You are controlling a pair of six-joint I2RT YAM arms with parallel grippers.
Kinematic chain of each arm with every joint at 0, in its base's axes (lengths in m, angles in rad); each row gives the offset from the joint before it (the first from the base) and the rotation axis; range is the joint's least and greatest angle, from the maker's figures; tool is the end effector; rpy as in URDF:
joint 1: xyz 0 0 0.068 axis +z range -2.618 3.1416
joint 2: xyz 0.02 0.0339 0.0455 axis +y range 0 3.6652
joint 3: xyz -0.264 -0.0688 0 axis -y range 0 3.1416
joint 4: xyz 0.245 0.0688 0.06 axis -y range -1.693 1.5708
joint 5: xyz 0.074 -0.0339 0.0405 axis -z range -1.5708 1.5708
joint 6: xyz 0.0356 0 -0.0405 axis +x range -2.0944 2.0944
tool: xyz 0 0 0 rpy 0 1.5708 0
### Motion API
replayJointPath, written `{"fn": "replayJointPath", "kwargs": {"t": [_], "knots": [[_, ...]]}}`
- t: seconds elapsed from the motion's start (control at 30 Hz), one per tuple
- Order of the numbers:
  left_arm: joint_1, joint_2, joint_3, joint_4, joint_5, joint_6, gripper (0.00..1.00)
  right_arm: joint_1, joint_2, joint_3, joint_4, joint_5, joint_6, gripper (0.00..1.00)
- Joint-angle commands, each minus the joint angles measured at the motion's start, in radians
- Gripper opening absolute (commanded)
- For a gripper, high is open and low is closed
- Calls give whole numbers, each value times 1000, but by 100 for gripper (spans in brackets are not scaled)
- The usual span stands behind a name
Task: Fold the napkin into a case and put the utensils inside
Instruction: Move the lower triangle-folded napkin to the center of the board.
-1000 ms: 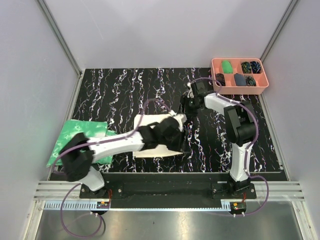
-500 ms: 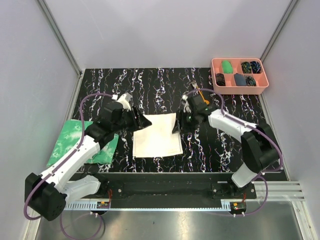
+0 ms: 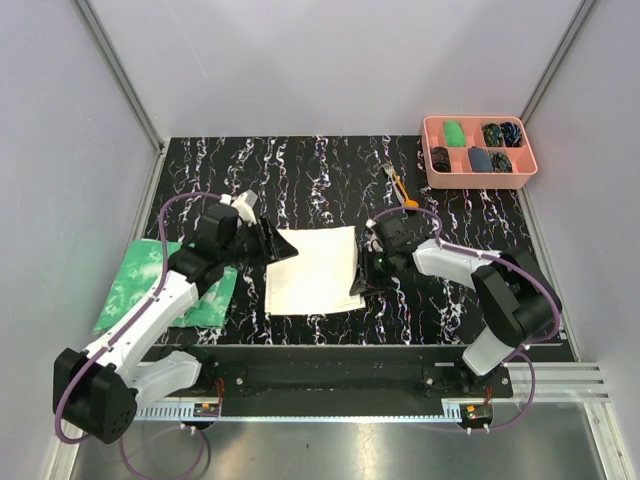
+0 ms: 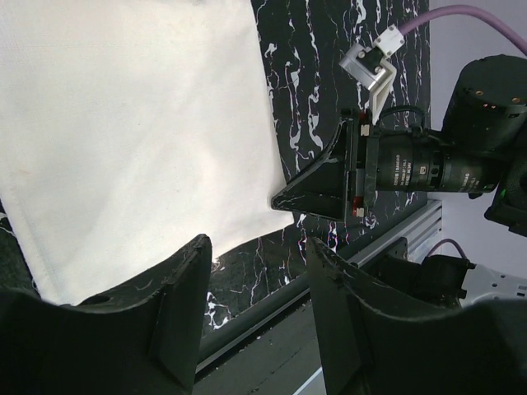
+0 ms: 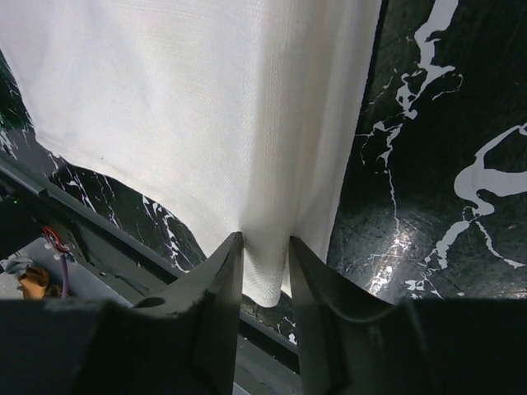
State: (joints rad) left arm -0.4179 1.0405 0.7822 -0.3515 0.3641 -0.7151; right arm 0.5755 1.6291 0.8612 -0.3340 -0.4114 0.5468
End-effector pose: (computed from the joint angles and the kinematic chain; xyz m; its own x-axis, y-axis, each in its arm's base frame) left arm 0.2020 -0.1036 0.2752 -0.8188 -0.3068 -0.4852 0.1446 0.7078 -0.6915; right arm 0.2452 0.1760 0.1549 -0.9775 -0.0661 -0.2005 -0.1665 0.8252 0.5397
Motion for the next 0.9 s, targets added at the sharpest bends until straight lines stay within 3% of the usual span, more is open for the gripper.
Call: {"fn": "replayJointPath", "kwargs": {"t": [0.0, 0.07, 0.1, 0.37, 0.67, 0.77, 0.87], "knots": [[25, -4, 6, 17, 50, 26, 52, 6, -51, -40, 47, 0, 24, 30], [40, 9, 17, 9, 50, 34, 53, 6, -74, -57, 27, 40, 19, 14], [47, 13, 22, 3, 59, 40, 53, 4, -84, -63, 17, 54, 19, 13], [122, 69, 60, 3, 108, 49, 53, 4, -163, -93, -62, 198, -36, 12], [171, 35, 31, 16, 134, 43, 54, -19, -207, -16, -250, 446, -64, 32], [206, 18, 20, -4, 154, 62, 55, -16, -238, 25, -325, 515, -41, 57], [246, -5, 14, -24, 167, 81, 55, 32, -279, 79, -367, 563, -21, 63]]}}
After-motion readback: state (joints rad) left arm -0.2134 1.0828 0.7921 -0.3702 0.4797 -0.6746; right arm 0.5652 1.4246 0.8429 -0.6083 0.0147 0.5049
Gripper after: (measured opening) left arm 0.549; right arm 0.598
